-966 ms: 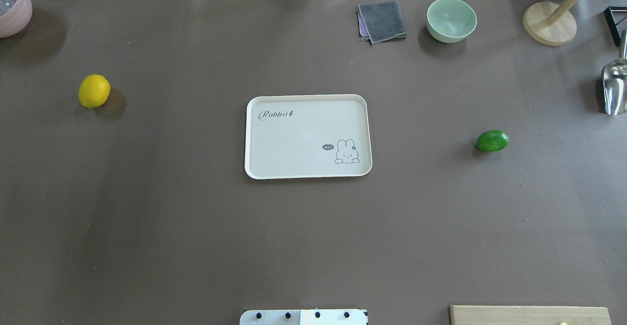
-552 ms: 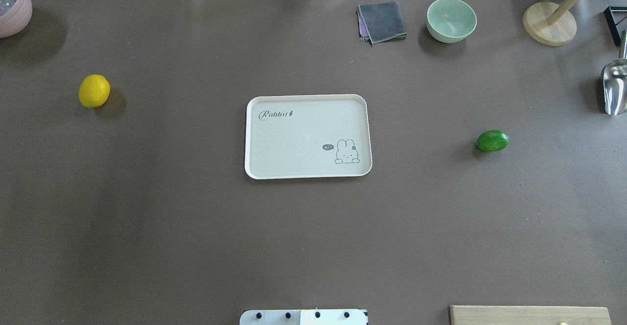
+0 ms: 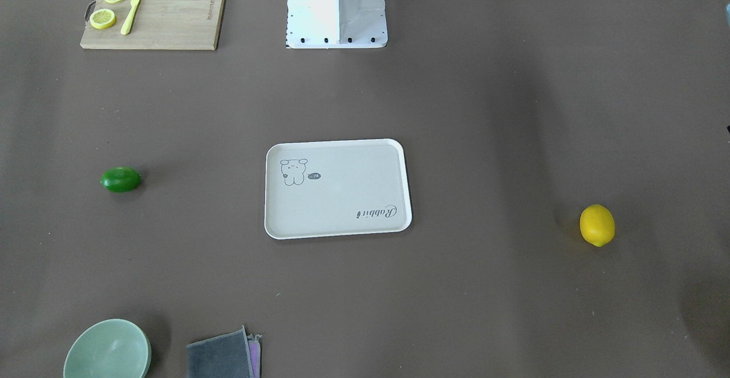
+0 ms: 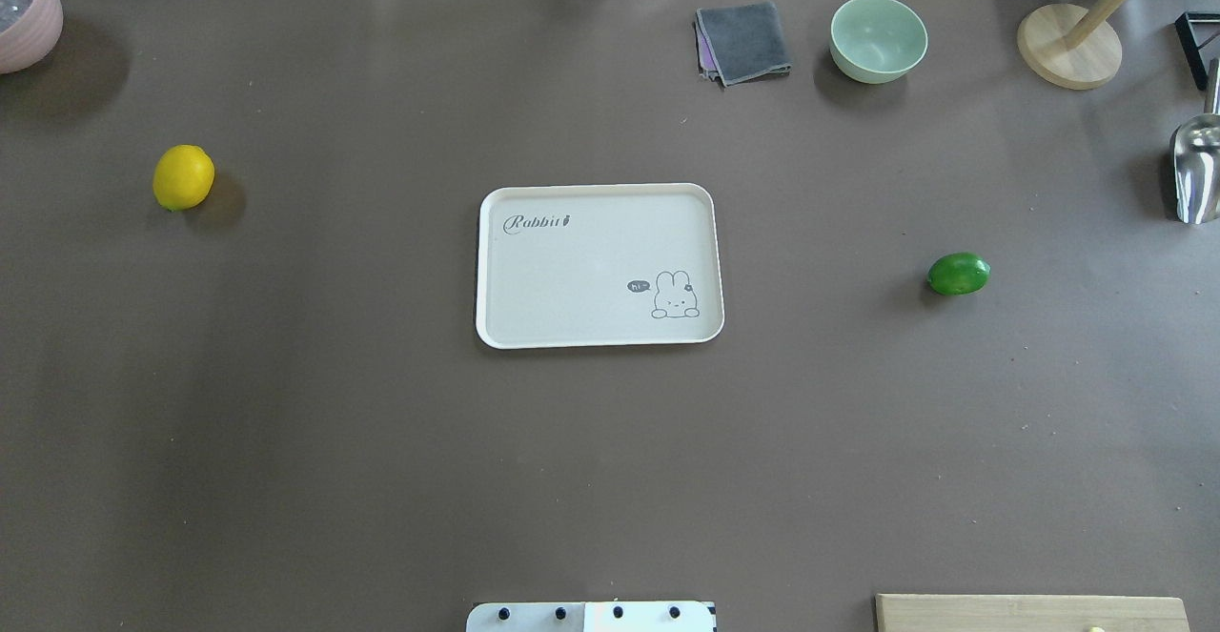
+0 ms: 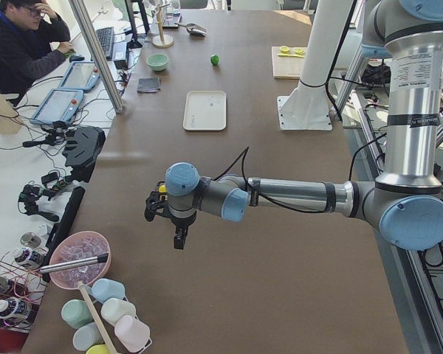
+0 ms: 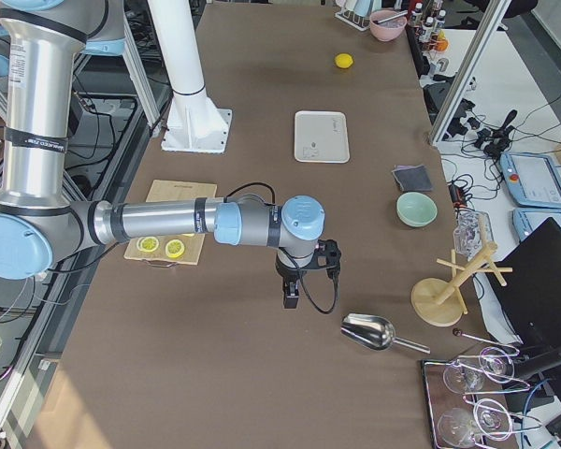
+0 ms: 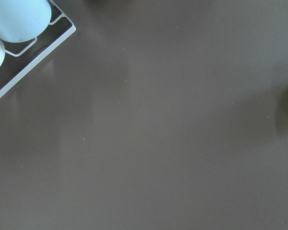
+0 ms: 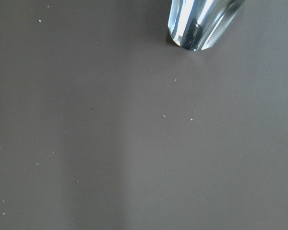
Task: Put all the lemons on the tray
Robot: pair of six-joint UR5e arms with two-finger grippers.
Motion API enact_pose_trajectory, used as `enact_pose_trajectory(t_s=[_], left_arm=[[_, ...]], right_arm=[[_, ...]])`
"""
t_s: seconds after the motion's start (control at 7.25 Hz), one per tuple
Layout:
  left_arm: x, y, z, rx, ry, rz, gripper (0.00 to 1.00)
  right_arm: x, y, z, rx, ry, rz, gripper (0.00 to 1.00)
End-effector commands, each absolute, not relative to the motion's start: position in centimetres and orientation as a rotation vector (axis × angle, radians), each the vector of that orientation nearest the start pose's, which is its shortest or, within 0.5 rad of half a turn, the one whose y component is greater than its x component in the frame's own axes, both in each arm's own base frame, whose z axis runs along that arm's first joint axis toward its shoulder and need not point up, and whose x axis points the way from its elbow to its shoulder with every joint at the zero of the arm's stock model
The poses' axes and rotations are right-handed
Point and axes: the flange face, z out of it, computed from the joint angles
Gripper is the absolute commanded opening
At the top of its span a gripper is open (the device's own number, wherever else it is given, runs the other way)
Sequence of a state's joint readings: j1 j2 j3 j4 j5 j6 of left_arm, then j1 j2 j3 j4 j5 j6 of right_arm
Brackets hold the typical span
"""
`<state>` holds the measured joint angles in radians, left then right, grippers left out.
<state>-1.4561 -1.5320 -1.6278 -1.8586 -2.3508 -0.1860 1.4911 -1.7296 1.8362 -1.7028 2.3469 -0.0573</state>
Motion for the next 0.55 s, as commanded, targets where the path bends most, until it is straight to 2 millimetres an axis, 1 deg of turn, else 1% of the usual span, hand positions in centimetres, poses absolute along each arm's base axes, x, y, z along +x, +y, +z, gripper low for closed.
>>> enact_pose_trajectory(t_s=[0.0,0.14,0.28,0.41], left_arm=[[0.4,-48.5,63.1,0.159,0.843,0.068,0.99],[1.2,-49.3,62.0,0.146,0.891,0.083,0.99],[1.6,-50.7,60.1,0.173,0.918,0.103,0.99],[3.6,-52.4,57.9,0.19,0.95,0.154,0.99]], right_arm=[[2.4,-42.7,61.2,-0.034,-0.778,-0.133,1.0],[1.5,-43.0,60.9,-0.038,-0.778,-0.15,1.0],[-0.3,-43.6,60.5,-0.058,-0.773,-0.151,1.0],[-2.9,-45.3,58.8,-0.073,-0.773,-0.14,1.0]])
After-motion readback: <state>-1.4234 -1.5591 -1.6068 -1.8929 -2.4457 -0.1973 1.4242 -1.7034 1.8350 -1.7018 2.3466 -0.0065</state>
